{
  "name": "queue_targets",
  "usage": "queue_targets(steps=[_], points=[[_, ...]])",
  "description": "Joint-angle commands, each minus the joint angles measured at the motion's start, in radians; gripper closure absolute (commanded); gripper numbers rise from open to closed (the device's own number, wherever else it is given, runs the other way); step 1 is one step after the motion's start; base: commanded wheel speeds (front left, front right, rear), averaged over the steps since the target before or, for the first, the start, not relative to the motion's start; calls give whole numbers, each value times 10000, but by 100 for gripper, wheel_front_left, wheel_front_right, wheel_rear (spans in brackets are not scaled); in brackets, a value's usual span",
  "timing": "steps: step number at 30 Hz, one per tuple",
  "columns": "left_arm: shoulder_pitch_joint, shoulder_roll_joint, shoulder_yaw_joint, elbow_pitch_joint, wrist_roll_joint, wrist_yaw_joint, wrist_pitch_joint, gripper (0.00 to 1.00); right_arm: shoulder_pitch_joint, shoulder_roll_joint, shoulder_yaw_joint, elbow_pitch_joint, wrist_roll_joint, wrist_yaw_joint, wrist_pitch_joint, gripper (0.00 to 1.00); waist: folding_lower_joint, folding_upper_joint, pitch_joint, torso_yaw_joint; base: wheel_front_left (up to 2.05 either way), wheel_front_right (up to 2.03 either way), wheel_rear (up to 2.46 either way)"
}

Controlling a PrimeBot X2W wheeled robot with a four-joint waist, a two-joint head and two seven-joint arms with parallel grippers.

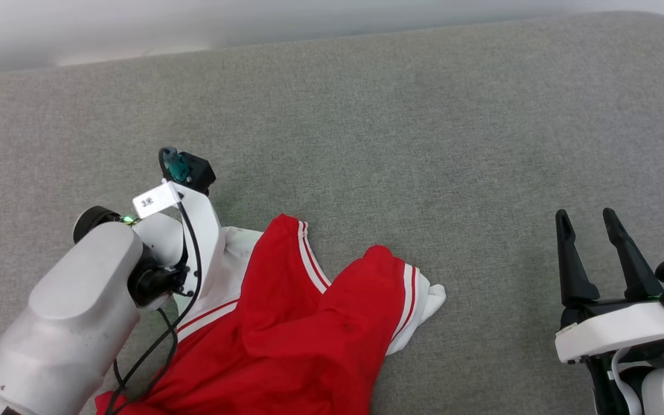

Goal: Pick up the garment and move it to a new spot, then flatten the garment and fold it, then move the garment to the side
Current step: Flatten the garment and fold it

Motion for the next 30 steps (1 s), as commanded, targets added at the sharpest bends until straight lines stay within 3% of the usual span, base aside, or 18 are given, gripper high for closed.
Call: queue_targets(steps=[1,7,18,22,26,27,28,30], points=[[337,-45,37,170,72,118,-382,100,19,9,-53,-31,-38,-2,11,0,0,-1,-79,49,0,0,0],[690,558,568,-600,533,910,-2225,100,284,11,-226,-91,-41,-2,91,0,0,-1,-388,248,0,0,0],[3746,1609,2719,-2716,-879,3195,-4245,100,603,9,-330,-211,-162,-2,353,0,0,-1,-962,776,0,0,0],[5121,1663,3109,-3227,-1425,3727,-4529,100,743,8,-364,-277,-207,-3,483,0,0,-1,-1117,896,0,0,0],[6018,1371,3223,-3529,-1808,3871,-4860,100,808,9,-418,-332,-272,-2,633,0,0,-1,-1308,1015,0,0,0],[6149,1288,3222,-3580,-1856,3855,-4930,58,845,9,-434,-344,-272,-2,684,0,0,-1,-1358,1045,0,0,0],[6255,1228,3197,-3612,-1830,3866,-5015,0,860,9,-453,-336,-274,-2,734,0,0,-1,-1421,1068,0,0,0],[6352,1118,3215,-3670,-1761,3854,-5318,0,886,9,-455,-323,-256,-2,824,0,0,-1,-1565,1086,0,0,0]])
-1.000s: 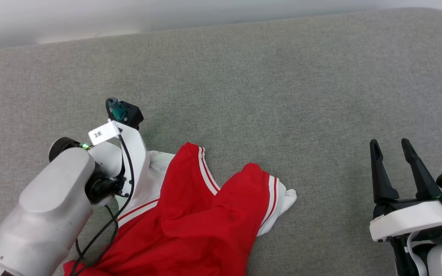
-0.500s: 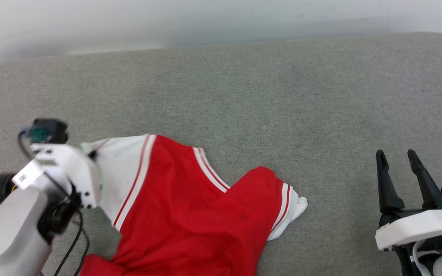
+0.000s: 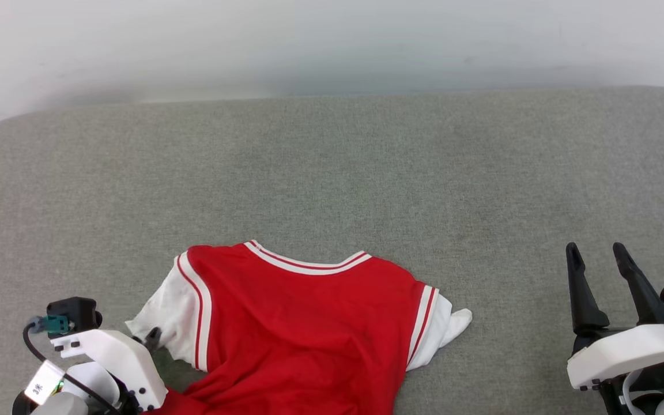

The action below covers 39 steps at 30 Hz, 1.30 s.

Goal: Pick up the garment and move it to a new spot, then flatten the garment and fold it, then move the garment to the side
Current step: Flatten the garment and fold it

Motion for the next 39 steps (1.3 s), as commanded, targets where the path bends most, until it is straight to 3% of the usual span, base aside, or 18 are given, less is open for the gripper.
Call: queue_targets(steps=[1,10,15,20,28,39], points=[[107,-76,27,-56,145,36,-325,0,100,9,-18,13,11,0,81,0,0,-1,-213,26,0,0,0],[267,-382,95,-786,1451,365,-2825,0,370,8,-157,116,-146,0,436,0,0,-1,-801,36,0,0,0],[323,-515,109,-1463,2239,624,-4036,0,430,9,-249,519,206,0,1204,0,0,-1,-942,98,0,0,0],[459,-585,105,-2193,2717,893,-4340,0,303,-40,100,1026,152,0,3080,0,0,-1,-876,309,0,0,0],[601,-699,83,-3263,3003,1194,-4404,0,-294,-842,1410,1149,818,0,6392,0,0,-1,-390,843,0,0,0],[22,-913,72,-3288,3003,1018,-4422,0,-1653,-1322,3011,2337,1171,0,7940,0,0,-1,462,1379,0,0,0]])
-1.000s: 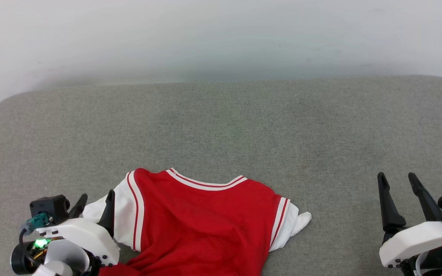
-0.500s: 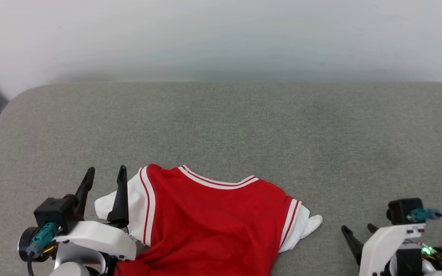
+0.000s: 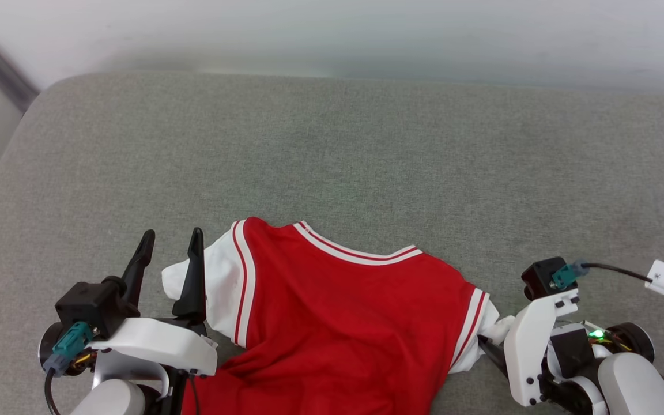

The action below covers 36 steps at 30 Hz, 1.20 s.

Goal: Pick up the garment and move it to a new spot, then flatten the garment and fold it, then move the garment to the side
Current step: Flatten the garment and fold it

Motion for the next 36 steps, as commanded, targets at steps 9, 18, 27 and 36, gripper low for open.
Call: queue_targets(steps=[9,18,27,36], points=[[-156,-17,53,268,-28,-36,-32,0,4,-60,593,1051,477,2,981,100,0,-1,127,45,0,0,0],[101,93,126,168,-66,48,-10,0,-689,-551,-684,-470,26,-1,79,100,0,-1,-167,-396,0,0,0],[229,167,155,55,-143,139,45,0,-227,-749,-3290,-940,-462,-3,270,100,0,-1,-158,-767,0,0,0],[347,227,184,166,-249,209,149,0,533,213,-4579,610,-495,-3,-785,100,0,-1,-126,-898,0,0,0]])
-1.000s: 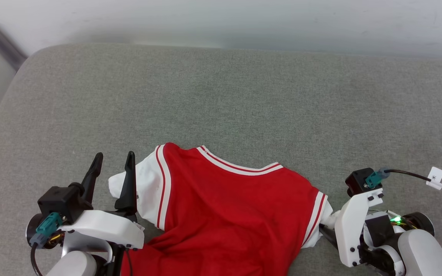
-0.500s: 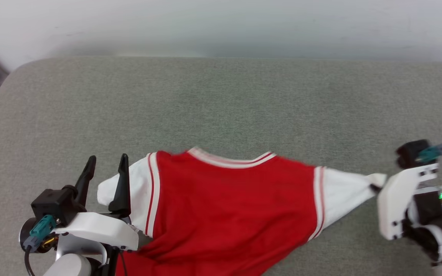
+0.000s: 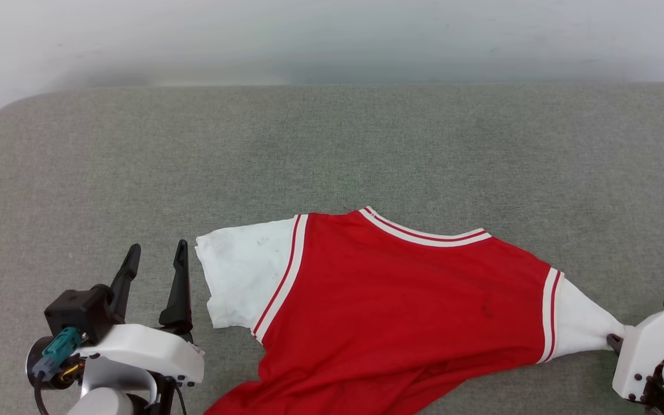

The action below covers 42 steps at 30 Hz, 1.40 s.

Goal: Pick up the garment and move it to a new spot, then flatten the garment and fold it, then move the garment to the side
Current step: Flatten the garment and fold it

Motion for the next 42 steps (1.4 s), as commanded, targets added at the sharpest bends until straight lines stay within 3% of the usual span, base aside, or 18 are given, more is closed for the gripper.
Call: queue_targets(steps=[1,2,3,4,8,14,22,29,34,42], points=[[83,42,15,21,-28,36,8,0,70,158,-166,179,107,-7,-333,100,-1,0,-39,-21,0,0,0],[122,57,10,39,-41,45,18,0,55,249,-213,301,143,-7,-583,93,-1,0,-71,-35,0,0,0],[166,77,10,66,-56,53,33,0,94,322,-200,407,164,-7,-836,57,-1,0,-121,-53,0,0,0],[210,90,11,82,-65,54,35,0,124,360,-213,447,210,-5,-1169,0,-1,0,-178,-68,0,0,0],[334,115,18,143,-156,56,77,0,288,473,-238,583,233,-7,-2003,0,-1,0,-410,-102,0,0,0],[662,163,8,322,-276,71,129,0,651,694,-265,111,-182,-5,-4503,0,-1,0,-910,-181,0,0,0],[1019,267,25,439,-366,153,158,0,1109,950,527,-739,-1042,-5,-7031,0,-1,0,-1432,-299,0,0,0],[1197,462,31,519,-450,217,350,0,1674,1073,1382,-1841,-1343,-5,-7283,0,-1,0,-1802,-433,0,0,0],[790,734,-50,664,-496,34,830,0,2066,1108,1912,-2877,-1345,-5,-7045,0,-1,0,-1778,-601,0,0,0],[-945,1278,-271,1527,-1326,-1192,3021,0,1948,1116,2382,-3844,-908,-5,-6796,0,-1,0,-977,-1061,0,0,0]])
